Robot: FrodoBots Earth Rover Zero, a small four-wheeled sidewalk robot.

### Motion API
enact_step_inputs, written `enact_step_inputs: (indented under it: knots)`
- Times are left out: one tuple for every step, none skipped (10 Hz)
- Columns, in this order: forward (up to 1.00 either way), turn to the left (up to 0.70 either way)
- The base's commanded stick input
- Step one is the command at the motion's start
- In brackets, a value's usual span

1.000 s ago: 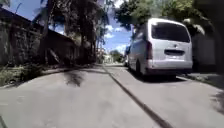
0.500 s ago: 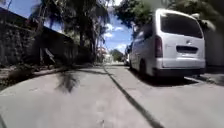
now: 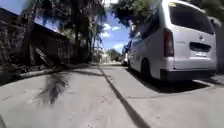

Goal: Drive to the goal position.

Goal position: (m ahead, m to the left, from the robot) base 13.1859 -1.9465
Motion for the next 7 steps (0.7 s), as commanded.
enact_step_inputs:
  knots:
    - [1.00,0.00]
    - [1.00,0.00]
    - [1.00,0.00]
    - [1.00,0.00]
    - [1.00,0.00]
    - [1.00,0.00]
    - [1.00,0.00]
